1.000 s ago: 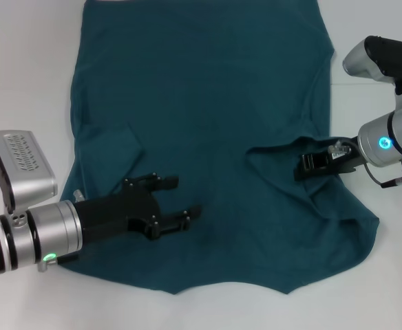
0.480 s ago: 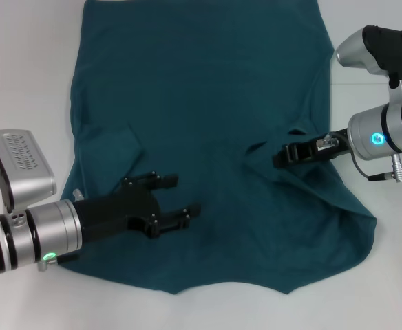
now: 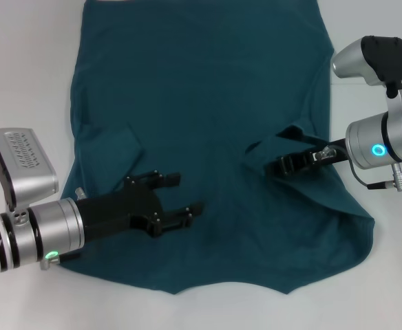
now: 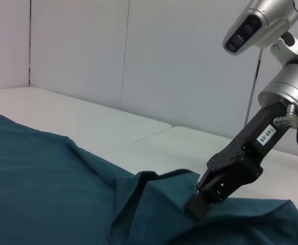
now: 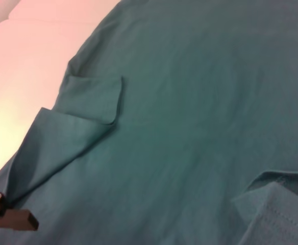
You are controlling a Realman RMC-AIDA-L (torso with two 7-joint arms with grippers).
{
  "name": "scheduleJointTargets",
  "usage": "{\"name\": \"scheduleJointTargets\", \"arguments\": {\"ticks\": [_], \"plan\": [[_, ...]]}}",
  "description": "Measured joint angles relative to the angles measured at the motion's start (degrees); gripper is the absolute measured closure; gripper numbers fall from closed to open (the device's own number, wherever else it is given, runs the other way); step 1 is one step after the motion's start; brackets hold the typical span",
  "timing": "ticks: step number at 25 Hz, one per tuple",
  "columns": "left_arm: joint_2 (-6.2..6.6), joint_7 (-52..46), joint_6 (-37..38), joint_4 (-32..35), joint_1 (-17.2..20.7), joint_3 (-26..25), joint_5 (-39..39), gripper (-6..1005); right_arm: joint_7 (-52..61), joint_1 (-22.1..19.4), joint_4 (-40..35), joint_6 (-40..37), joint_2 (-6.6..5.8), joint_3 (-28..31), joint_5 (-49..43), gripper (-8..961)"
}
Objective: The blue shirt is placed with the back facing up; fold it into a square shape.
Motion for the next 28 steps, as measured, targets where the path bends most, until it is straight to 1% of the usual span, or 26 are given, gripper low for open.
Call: {"name": "scheduleJointTargets", "arguments": {"ticks": [7,18,20,24,26,28], "plan": [[0.01,0.0,0.1,0.0,-0.1,0.0,-0.1,265,-2.4,0.1,0.0,-0.5,0.48,-0.5,0.0,870],[0.01,0.0,-0.3,-0.1,-0.3,-0.3,-0.1,266,-4.7,-0.3,0.3,-1.5,0.66,-1.3,-0.1,845],[0.01,0.0,-0.4,-0.1,-0.4,-0.3,-0.1,266,-4.4,-0.7,-0.1,-1.4,0.59,-0.8,-0.1,841],[0.01,0.1,-0.4,-0.1,-0.6,-0.3,-0.2,266,-2.3,-2.1,-2.0,-1.2,0.23,2.0,0.1,832],[0.01,0.2,-0.5,-0.1,-0.6,-0.3,-0.2,266,-1.5,-2.7,-2.4,-1.4,-0.13,3.8,0.1,580],[0.01,0.3,-0.5,-0.1,-0.7,-0.3,-0.3,266,-1.2,-3.4,-3.1,-1.8,-0.51,5.9,0.2,525]]}}
